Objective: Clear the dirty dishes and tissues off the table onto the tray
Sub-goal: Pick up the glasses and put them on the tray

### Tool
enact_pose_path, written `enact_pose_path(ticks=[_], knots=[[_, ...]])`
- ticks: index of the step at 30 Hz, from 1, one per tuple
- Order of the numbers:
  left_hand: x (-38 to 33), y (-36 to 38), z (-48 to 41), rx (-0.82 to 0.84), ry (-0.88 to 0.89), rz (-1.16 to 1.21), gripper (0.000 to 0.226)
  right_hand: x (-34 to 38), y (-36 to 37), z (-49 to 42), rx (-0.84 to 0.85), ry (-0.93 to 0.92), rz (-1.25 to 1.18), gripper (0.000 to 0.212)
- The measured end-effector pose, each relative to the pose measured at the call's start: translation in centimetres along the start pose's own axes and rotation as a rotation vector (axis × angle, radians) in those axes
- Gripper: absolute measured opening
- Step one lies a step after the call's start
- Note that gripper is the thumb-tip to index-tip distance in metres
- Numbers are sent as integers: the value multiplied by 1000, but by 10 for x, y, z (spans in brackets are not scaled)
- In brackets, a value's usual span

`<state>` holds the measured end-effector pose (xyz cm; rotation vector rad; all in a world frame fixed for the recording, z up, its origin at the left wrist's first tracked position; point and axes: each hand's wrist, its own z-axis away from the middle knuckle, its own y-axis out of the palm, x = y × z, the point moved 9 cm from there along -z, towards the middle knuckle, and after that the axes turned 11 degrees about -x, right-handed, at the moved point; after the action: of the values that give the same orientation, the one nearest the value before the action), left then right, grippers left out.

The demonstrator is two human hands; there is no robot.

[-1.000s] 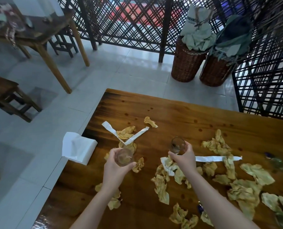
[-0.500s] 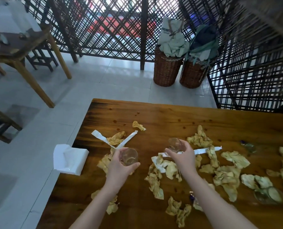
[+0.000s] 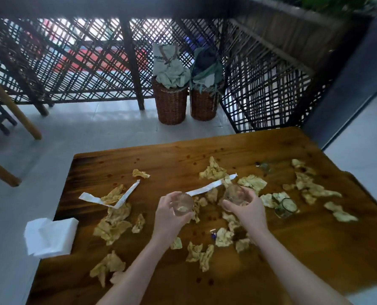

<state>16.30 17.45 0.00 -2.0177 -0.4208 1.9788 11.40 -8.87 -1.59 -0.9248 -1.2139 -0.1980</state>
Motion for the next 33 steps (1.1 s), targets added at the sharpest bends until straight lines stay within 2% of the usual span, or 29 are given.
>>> enact_pose_path(ticks=[8, 13, 29, 33], knots=[[-58, 86, 48, 100, 54, -26, 60, -49, -118, 6, -102, 14, -34, 80], [-90, 153, 98, 183, 56, -42, 60, -83, -207, 14, -227, 26, -58, 67], [-182, 358, 246, 383, 107, 7, 59, -218, -445, 10, -398, 152, -106, 68], [-200, 400, 260, 439, 116, 26, 59, -234, -487, 3, -464, 134, -133, 53]])
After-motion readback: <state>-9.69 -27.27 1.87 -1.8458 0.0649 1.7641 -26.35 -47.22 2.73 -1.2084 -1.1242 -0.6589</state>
